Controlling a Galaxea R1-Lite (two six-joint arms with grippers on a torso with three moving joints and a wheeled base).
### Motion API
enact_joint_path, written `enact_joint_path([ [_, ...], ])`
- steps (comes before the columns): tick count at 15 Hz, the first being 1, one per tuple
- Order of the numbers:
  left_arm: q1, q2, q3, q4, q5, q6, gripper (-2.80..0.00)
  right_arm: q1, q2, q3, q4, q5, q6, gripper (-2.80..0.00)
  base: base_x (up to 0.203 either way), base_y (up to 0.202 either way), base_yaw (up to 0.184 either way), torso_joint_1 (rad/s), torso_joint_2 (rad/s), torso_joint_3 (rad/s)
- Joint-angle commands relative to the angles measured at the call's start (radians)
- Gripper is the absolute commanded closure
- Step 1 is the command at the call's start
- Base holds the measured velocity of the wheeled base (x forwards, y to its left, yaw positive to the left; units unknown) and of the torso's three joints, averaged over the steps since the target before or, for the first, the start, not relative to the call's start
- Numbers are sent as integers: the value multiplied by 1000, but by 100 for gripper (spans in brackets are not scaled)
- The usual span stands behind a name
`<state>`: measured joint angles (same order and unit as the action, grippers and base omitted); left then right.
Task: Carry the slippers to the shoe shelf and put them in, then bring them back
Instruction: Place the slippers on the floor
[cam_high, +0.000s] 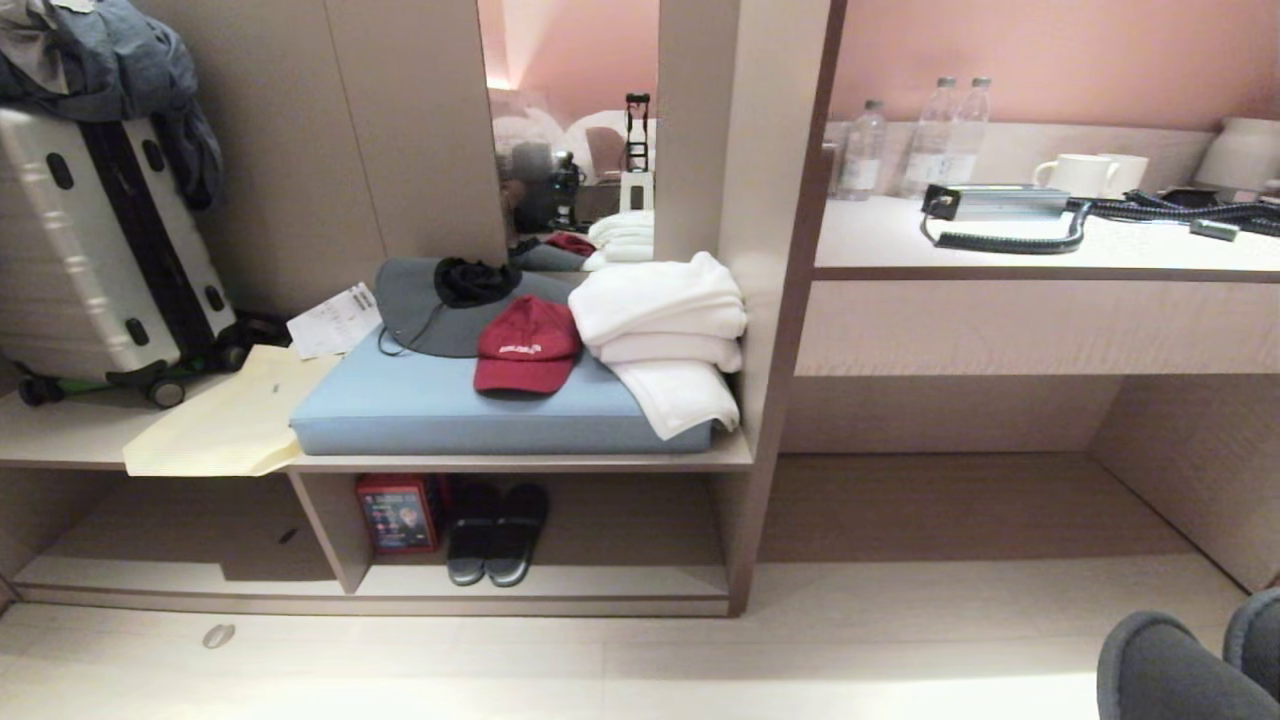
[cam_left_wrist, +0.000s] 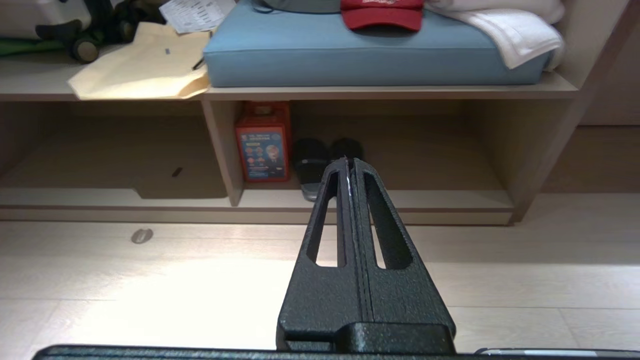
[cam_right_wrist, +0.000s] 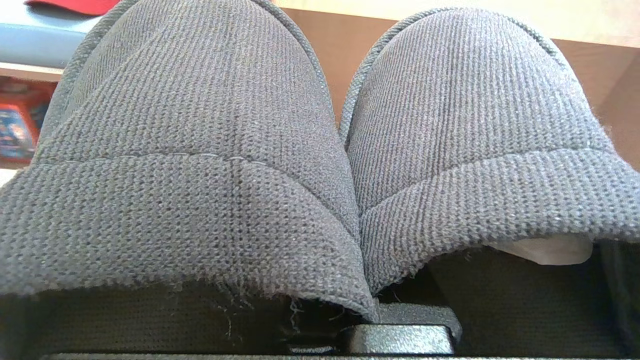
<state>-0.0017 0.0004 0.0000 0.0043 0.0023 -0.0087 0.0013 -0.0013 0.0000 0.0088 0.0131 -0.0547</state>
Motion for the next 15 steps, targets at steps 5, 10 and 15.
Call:
enact_joint_path([
  [5,0,1,0,0,1,-1,0,0,-2,0,0,1,-1,0,0,-198,3,2,3,2],
  [10,0,1,0,0,1,1,0,0,-2,0,0,1,-1,0,0,-196,3,-1,4,1],
  [15,0,1,0,0,1,1,0,0,-2,0,0,1,-1,0,0,-197,2,1,0,3],
])
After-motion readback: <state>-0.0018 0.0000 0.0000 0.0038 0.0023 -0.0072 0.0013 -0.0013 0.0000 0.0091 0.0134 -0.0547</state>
